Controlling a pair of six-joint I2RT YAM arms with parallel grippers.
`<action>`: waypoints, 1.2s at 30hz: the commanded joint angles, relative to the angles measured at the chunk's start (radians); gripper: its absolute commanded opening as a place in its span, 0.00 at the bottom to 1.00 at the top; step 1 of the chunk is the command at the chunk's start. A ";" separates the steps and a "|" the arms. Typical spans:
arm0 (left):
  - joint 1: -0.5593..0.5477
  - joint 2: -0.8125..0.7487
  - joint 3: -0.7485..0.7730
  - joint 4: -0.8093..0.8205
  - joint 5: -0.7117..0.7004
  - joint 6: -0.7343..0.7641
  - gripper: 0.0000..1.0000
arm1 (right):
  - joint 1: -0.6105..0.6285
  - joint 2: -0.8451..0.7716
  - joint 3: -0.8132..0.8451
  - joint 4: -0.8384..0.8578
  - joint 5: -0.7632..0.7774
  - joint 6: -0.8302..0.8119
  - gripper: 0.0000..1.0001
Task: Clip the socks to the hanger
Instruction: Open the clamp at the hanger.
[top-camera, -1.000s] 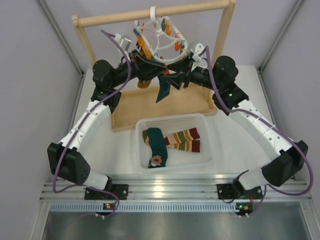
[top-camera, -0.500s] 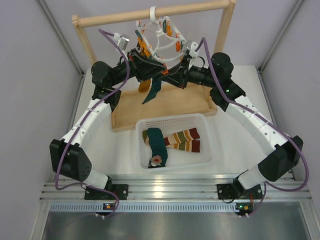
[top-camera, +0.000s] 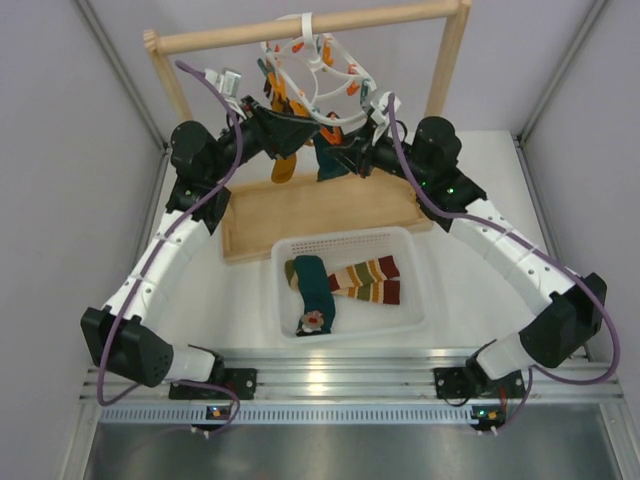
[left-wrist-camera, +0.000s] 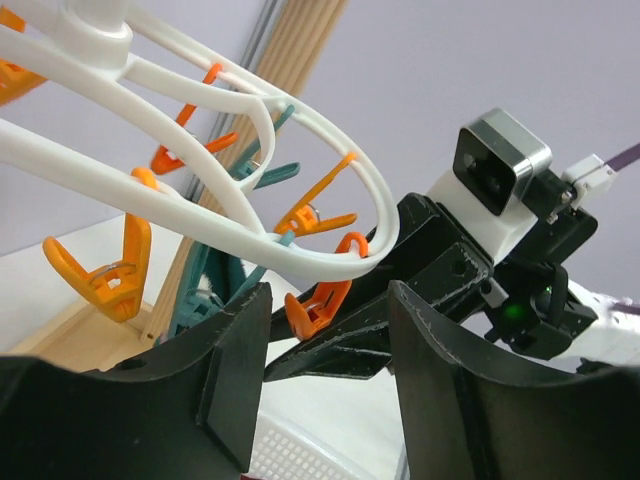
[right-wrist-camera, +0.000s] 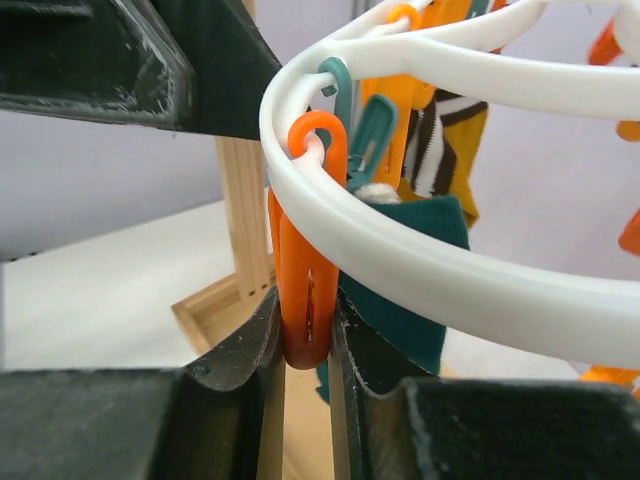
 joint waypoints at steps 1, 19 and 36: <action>-0.018 -0.036 0.010 -0.065 -0.070 0.028 0.55 | 0.037 -0.054 -0.010 0.097 0.125 -0.079 0.00; -0.087 -0.022 0.029 -0.123 -0.203 0.022 0.59 | 0.143 -0.091 -0.055 0.094 0.280 -0.148 0.00; -0.108 -0.014 0.038 -0.120 -0.320 -0.002 0.56 | 0.228 -0.071 -0.046 0.083 0.479 -0.229 0.00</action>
